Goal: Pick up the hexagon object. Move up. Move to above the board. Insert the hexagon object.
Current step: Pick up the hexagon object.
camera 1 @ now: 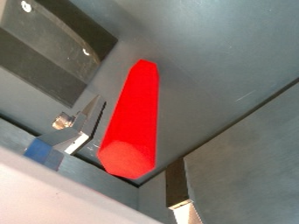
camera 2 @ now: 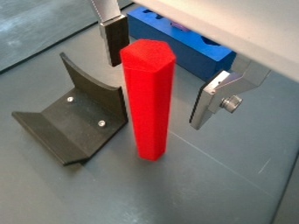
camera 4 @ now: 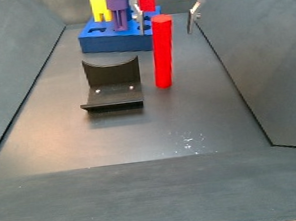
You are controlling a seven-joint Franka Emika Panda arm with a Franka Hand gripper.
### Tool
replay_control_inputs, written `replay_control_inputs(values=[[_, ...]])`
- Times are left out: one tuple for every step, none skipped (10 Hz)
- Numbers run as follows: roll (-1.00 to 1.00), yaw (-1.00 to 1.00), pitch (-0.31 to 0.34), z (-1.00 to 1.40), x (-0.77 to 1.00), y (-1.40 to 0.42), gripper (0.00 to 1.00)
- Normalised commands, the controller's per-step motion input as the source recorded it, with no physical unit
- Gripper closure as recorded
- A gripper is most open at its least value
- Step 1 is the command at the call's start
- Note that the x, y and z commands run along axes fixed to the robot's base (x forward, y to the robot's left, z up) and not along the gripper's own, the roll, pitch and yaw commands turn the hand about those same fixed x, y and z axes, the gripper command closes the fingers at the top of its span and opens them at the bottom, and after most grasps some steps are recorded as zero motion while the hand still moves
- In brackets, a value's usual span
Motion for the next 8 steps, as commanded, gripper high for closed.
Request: replay_control_inputs(values=[[0.00,-0.29,0.081,-0.05,0.35,0.00,0.00],[0.00,-0.20,0.020,-0.11,0.23,0.00,0.00],[-0.02,-0.15,0.000,-0.10,0.11,0.00,0.00],[-0.05,0.00,-0.027,0.00,0.00,0.01,0.00],[0.00,0.00,0.000,0.00,0.00,0.00,0.00],[0.00,0.00,0.000,0.00,0.00,0.00,1.00],[0.00,0.00,0.000,0.00,0.00,0.00,1.00],[0.00,0.00,0.000,0.00,0.00,0.00,1.00]])
